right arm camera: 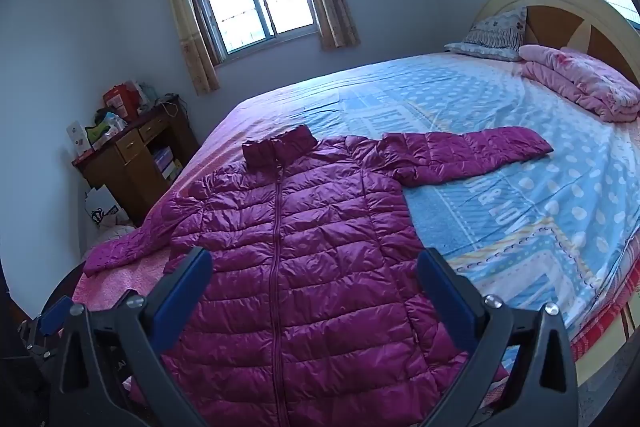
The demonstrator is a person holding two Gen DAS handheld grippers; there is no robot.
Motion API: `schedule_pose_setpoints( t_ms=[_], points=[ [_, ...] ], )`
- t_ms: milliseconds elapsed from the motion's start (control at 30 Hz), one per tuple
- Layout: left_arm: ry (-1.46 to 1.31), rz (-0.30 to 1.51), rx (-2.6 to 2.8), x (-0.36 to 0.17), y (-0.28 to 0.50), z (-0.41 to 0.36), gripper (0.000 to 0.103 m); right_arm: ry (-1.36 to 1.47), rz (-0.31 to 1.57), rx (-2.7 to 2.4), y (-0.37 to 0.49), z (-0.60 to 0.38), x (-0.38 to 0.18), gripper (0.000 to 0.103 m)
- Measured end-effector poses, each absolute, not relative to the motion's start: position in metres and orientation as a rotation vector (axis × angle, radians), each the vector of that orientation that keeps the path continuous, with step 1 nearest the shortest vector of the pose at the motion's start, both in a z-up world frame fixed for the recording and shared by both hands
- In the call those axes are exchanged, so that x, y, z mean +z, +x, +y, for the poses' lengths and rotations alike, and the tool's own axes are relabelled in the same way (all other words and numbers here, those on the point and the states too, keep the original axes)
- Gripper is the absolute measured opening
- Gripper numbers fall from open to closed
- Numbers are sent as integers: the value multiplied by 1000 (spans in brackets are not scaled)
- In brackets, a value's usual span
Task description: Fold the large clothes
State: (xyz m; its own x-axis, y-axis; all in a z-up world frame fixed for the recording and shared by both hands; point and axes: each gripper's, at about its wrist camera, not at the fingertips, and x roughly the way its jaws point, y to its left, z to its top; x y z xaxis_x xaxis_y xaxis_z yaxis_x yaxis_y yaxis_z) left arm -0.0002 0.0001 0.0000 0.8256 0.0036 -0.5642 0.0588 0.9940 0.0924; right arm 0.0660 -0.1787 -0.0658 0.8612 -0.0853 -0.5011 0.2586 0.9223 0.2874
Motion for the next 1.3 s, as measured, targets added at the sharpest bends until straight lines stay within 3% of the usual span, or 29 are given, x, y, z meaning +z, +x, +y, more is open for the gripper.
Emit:
schedule_pose_setpoints(
  t_ms=[1300],
  points=[
    [90,625,-55,-6,-1,2,102,240,523,-256,68,-169,-69,103]
  ],
)
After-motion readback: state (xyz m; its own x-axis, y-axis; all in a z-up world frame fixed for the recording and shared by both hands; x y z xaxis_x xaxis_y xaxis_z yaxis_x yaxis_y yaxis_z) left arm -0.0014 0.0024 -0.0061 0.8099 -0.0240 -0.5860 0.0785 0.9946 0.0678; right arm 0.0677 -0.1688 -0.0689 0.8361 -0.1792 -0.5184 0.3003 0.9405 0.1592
